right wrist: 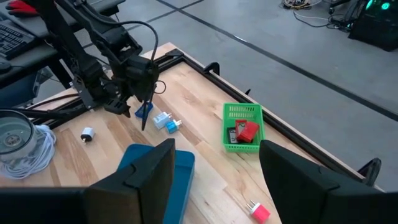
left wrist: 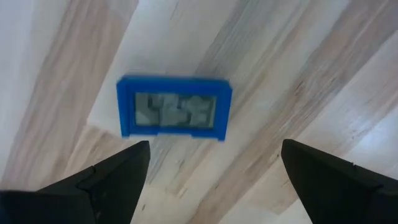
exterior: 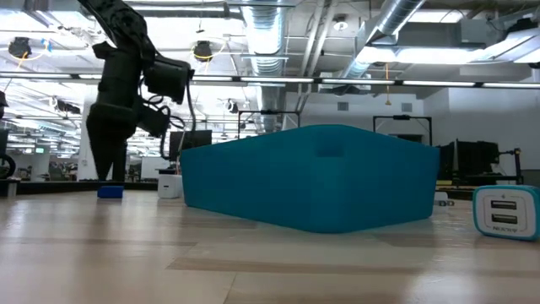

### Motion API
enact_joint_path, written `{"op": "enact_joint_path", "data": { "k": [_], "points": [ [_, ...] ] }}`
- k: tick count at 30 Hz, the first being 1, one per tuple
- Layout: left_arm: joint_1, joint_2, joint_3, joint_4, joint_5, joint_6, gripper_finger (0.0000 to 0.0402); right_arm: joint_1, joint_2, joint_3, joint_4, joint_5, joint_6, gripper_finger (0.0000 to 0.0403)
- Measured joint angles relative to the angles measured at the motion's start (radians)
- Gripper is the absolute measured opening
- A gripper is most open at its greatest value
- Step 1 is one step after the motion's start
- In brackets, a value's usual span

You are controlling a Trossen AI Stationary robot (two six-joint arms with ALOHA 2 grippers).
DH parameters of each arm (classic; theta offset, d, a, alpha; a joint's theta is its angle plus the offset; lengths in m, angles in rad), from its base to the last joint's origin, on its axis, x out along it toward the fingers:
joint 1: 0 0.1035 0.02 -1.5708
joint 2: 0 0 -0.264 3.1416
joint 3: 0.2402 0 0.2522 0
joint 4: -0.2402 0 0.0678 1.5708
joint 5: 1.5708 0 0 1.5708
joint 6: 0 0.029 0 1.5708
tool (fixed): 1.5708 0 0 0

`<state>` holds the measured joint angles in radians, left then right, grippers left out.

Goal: Pick & Place Office items
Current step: Put the blue digital timer into the green bin

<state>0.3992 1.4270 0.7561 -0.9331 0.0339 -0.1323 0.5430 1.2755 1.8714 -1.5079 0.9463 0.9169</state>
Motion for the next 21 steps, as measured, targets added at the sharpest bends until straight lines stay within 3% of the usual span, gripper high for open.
{"op": "enact_joint_path", "data": {
  "k": [11,21],
  "points": [
    [0.04,0.091,0.07,0.0,-0.035,0.133,0.0397,0.0,0.0,0.0,-0.003,0.0,0.019,0.0225],
    [0.077,0.181,0.07,0.029,-0.053,0.155,0.0396,0.001,0.0,0.0,-0.002,-0.002,0.045,0.0225]
  ]
}}
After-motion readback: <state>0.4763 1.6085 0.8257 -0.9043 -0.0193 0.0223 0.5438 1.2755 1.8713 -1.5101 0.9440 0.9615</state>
